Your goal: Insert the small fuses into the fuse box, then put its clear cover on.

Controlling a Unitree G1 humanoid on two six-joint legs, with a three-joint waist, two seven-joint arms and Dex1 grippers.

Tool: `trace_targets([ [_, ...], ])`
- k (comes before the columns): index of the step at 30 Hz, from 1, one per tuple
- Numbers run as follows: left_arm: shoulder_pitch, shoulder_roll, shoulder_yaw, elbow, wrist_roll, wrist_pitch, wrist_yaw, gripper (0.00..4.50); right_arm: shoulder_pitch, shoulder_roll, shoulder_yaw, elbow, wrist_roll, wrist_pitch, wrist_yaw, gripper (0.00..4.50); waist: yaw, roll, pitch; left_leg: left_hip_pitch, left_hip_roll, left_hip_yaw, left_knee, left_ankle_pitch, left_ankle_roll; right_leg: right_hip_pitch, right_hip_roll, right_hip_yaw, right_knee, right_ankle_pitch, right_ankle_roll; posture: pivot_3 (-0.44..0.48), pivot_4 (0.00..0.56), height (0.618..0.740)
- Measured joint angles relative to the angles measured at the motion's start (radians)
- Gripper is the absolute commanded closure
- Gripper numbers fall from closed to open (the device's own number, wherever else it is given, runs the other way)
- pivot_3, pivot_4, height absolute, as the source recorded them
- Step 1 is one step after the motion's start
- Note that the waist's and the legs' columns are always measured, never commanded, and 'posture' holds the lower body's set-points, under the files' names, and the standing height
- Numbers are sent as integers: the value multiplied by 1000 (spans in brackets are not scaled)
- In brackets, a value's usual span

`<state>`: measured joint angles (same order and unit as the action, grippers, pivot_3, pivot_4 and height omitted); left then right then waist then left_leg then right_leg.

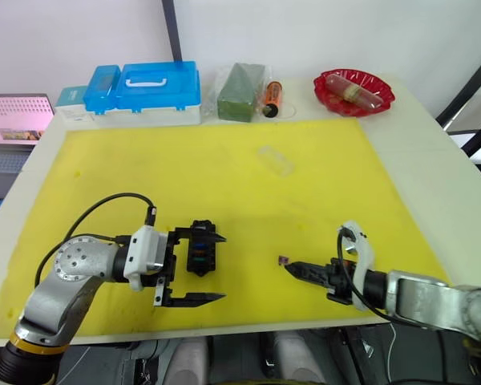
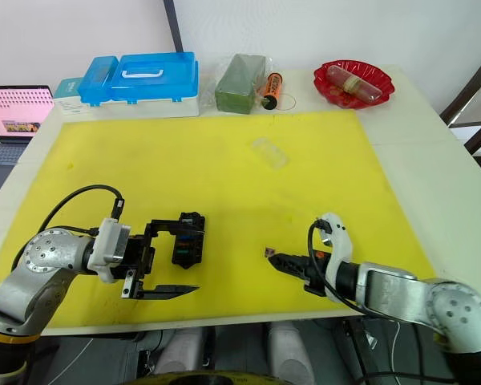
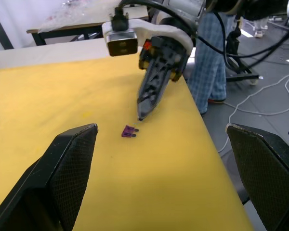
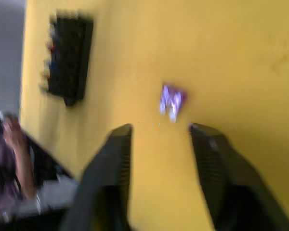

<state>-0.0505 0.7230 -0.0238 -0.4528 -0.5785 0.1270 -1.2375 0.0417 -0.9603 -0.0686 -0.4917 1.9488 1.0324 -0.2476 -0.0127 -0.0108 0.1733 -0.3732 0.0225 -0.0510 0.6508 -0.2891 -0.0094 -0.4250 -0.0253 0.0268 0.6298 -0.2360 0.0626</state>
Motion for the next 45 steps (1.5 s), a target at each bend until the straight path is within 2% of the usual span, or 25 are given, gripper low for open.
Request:
trace_targets([
  [3,-3,-3,-2,1,0,-1,-1,0,-82,-125,15,70,0,94,146,794,-2,-1,0,0,0,0,0,0,0,0,0,0,0,0,0,0,150,740],
  [6,-3,-7,-3,1,1,-2,-1,0,-187,-171,38,152,-4,162,244,794,0,-1,0,0,1,0,0,0,0,0,1,0,0,0,0,0,150,740],
  [8,-5,-8,-4,2,1,-2,-2,0,-308,-167,83,208,-125,223,393,794,0,-1,0,0,1,0,0,0,0,0,1,0,-1,0,0,0,150,740],
  [10,-6,-9,-2,2,1,-3,-3,0,-365,-162,110,246,-225,256,496,794,2,-1,0,0,1,0,0,0,0,0,1,-1,-1,0,0,0,150,740],
  [11,-6,-9,-3,2,1,-3,-4,0,-406,-150,134,276,-273,277,555,1199,2,-1,0,0,1,0,0,0,0,0,1,-1,-1,0,0,0,150,740],
  [12,-7,-8,-3,3,1,-3,-4,0,-453,-129,163,311,-323,303,617,1356,2,-1,0,0,1,0,0,0,0,0,1,-1,-1,0,0,0,150,740],
  [16,-18,-8,-4,3,1,-2,-5,0,-576,-36,235,383,-458,363,781,1356,1,-1,0,0,1,0,0,0,0,-1,1,-1,-1,0,0,0,150,740],
  [17,-18,-8,-3,3,1,-2,-5,0,-586,-29,246,391,-487,372,811,1522,3,-1,0,-1,1,0,0,0,0,-1,1,-1,-1,1,0,0,150,740],
  [19,-16,-8,-3,3,1,-1,-4,0,-599,-14,257,407,-540,383,853,1925,5,-1,0,-1,1,0,0,0,0,-1,0,-1,-1,1,1,0,150,740],
  [21,-15,-7,-3,3,1,-1,-3,0,-607,3,267,420,-616,383,895,2514,3,-1,0,-1,1,1,0,0,0,-1,0,-1,-1,1,1,0,150,740],
  [35,-23,-6,-3,3,1,1,-4,0,-644,74,294,460,-890,389,1057,2514,0,-1,0,0,1,0,0,0,0,-1,0,-1,0,2,2,0,150,740],
  [45,-23,-6,-2,3,1,1,-7,0,-652,116,297,476,-986,407,1129,2514,0,-1,0,0,1,0,0,0,0,-1,0,-1,0,2,3,0,150,740],
])
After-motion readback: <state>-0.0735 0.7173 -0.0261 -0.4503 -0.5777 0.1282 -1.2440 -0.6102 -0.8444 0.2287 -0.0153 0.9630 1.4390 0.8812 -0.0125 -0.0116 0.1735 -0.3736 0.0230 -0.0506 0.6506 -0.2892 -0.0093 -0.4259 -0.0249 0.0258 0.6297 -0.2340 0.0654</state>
